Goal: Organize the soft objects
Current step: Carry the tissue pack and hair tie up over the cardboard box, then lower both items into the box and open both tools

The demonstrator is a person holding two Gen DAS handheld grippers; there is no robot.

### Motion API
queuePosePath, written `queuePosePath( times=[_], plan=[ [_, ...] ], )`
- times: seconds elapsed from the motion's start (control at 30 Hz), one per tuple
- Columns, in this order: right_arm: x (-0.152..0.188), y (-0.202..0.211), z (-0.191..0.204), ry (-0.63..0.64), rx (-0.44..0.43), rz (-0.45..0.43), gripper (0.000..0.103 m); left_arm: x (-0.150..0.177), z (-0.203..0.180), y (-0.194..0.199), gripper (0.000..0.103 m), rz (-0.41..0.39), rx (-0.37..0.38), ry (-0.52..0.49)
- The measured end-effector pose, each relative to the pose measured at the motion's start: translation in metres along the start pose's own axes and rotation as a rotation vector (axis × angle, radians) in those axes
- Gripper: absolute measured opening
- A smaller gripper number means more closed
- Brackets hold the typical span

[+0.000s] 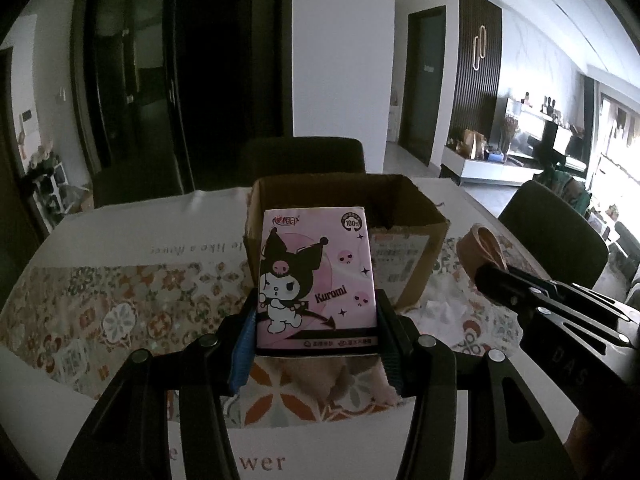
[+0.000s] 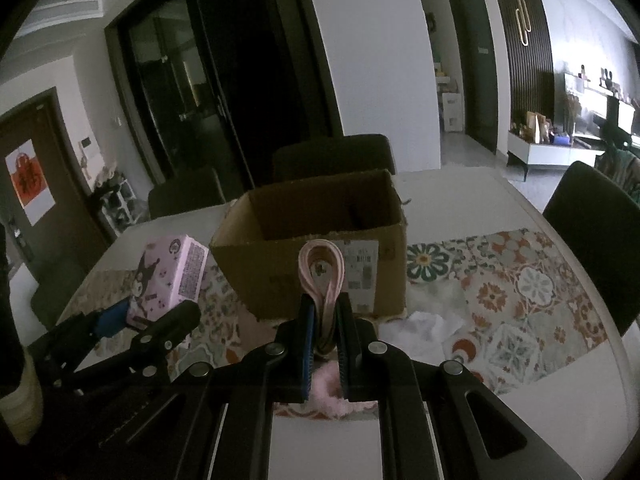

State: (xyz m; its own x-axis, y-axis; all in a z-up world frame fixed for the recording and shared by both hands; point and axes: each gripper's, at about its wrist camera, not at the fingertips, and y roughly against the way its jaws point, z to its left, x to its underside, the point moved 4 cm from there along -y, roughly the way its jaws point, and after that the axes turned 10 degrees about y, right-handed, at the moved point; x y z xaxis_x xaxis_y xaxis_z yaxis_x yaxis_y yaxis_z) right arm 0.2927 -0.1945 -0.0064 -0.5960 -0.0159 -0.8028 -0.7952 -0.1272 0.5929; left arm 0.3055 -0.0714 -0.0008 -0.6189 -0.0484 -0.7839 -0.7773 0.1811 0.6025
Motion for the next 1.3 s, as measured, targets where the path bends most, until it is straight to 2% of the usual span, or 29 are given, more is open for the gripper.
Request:
queuePosePath(
  times=[0.7, 1.0, 1.3],
  plan=[
    [-0.057, -0.037, -0.002, 0.048, 0.006, -0.058, 0.012, -0.053, 0.005, -0.038, 0.052, -0.052, -0.002, -0.008],
    [-0.075, -0.063, -0.006, 0.064, 0.007, -0.057, 0.012, -0.074, 0.0, -0.065, 0.052, -0.058, -0.007, -0.033],
    [-0.081, -0.095, -0.013, 0.078, 0.02, -0.022, 0.012, -0.082, -0.005, -0.099, 0.052, -0.031, -0.008, -0.055]
  ],
)
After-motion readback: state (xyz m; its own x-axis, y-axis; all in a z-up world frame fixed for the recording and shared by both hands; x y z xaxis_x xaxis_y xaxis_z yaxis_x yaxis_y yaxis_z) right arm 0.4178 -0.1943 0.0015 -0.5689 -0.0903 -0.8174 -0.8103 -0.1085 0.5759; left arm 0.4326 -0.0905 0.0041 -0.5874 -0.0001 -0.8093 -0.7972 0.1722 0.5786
